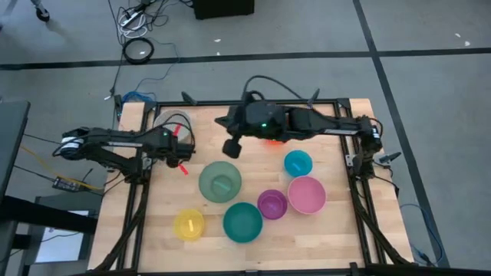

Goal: Nest bowls inside each other
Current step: Stack the gray bowl on top of the green bowl

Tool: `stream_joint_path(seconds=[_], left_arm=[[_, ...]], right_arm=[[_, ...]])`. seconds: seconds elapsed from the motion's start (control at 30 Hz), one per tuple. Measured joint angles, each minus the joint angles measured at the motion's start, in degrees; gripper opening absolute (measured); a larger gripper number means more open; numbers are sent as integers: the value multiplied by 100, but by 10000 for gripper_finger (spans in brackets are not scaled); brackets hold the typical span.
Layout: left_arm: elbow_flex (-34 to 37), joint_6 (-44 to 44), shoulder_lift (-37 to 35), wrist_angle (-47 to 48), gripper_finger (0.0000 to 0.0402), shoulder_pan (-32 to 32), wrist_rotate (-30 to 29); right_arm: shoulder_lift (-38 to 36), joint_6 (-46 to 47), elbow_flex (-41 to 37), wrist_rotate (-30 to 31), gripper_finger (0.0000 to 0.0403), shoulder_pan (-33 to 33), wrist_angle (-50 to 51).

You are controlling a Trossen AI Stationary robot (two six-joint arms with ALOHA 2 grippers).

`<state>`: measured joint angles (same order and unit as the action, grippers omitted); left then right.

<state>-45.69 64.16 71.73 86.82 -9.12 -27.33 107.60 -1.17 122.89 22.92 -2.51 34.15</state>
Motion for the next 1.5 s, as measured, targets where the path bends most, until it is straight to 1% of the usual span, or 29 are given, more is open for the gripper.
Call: stream_joint_path(seconds=[0.13, 0.2, 0.37, 0.53, 0.6, 0.7, 0.83, 0.93, 0.97, 1.07, 1.17, 1.23, 1.33, 1.37, 1.4, 1.5], left_arm=[[19, -940, 464, -1035, 122, -289, 152], [22, -1185, 713, -1392, 122, -411, 158], [24, -1719, 1288, -1904, 122, -743, 173], [26, -2209, 1740, -2137, 122, -1132, 140], [26, -2368, 1860, -2148, 122, -1262, 100], [28, -2638, 1947, -2298, 122, -1373, -123], [28, -2929, 1954, -2704, 122, -1391, -294], [28, -2952, 1954, -2893, 122, -1389, -386], [8, -2972, 1954, -2877, 122, -1389, -297], [-175, -2913, 1910, -2397, 122, -1261, 304], [-432, -2615, 1711, -1629, 122, -935, 415], [-672, -2383, 1496, -1149, 122, -707, 228], [-1008, -2167, 1124, -729, 122, -508, -580], [-1087, -2203, 1009, -764, 122, -524, -799], [-1155, -2330, 911, -825, 122, -602, -885], [-1288, -2764, 798, -1220, 122, -969, -1003]], right_arm=[[-235, 0, 2, 11, 1, -138, 84], [-262, -2, 2, 5, 0, -205, 120], [-271, -22, 0, 2, 0, -337, 243], [-275, 36, 0, 4, 1, -398, 484], [-274, 79, 0, 6, 0, -414, 507], [-274, 92, 0, 8, 1, -423, 520], [-274, 92, 0, 14, 0, -409, 520], [-274, 95, 0, 26, 1, -372, 513], [-274, 96, 0, 28, 0, -364, 511], [-274, 110, 0, 28, 1, -333, 515], [-274, 113, -46, 28, 1, -301, 472], [-274, 111, -148, 26, 0, -273, 423], [-269, 114, -358, 24, 1, -215, 220], [-269, 114, -445, 26, 1, -188, 106], [-269, 116, -538, 26, 0, -166, 5], [-261, 168, -799, 24, 1, -95, -234]])
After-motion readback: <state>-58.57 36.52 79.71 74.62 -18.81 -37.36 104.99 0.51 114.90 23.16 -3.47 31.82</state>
